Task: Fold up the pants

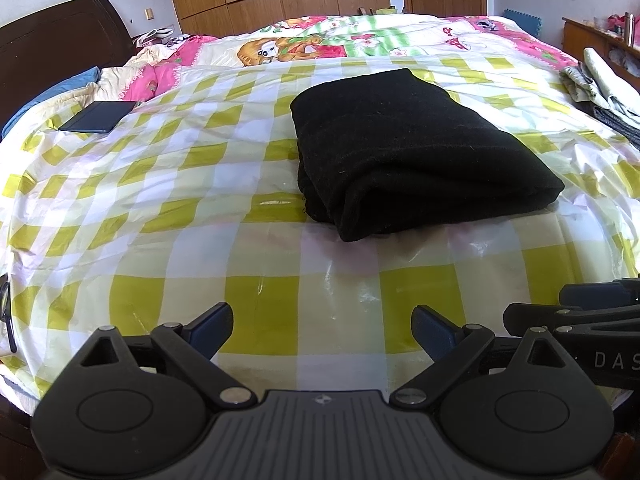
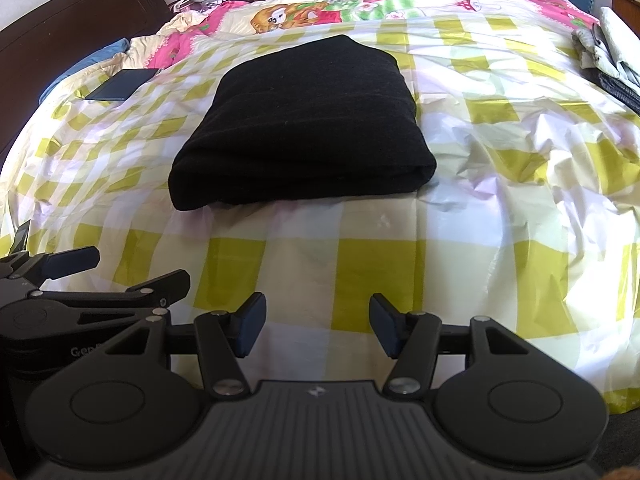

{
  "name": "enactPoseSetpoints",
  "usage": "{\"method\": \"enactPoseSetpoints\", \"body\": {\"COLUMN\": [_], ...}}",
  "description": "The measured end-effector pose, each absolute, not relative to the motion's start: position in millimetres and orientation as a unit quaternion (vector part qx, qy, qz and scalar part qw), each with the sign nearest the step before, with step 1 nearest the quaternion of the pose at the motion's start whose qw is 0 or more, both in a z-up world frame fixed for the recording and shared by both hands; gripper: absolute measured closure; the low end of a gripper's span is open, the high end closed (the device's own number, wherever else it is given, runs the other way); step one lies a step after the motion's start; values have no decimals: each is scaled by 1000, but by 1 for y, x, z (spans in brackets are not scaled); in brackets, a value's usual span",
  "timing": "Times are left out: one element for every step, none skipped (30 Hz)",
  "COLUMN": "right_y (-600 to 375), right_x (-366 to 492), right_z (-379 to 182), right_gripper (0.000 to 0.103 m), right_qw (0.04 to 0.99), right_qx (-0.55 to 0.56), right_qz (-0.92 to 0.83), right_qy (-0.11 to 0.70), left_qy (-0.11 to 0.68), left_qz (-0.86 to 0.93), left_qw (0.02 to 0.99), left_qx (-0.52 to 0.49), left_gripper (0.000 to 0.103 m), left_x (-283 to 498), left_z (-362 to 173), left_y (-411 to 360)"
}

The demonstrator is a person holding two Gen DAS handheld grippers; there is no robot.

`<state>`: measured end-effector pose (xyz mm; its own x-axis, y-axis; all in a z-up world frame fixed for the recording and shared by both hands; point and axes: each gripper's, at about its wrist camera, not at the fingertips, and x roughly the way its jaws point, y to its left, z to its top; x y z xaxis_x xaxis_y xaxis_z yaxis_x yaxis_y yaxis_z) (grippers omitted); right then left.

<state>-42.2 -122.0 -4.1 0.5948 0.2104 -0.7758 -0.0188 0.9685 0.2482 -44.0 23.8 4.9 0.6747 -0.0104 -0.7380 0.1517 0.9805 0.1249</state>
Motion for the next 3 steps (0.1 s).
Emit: {"method": "enactPoseSetpoints", "body": {"right_y": [-122,-122,-123], "right_x": [-42,-42,-42], "right_z": [-4,-4,-4], "right_gripper": [44,43,42], "right_qw": [887,887,887], "right_qx": [107,107,107], "right_qz": [64,64,64], "right_qy": [445,445,445], "left_qy": [401,401,402], "left_qz": [-45,-45,-45], "left_qw": [911,911,910], "left_qx": [88,87,86], "left_gripper": [0,0,0], "left_x": [-44,-44,-44], "left_z": [5,5,5], "left_y": [24,24,25]}}
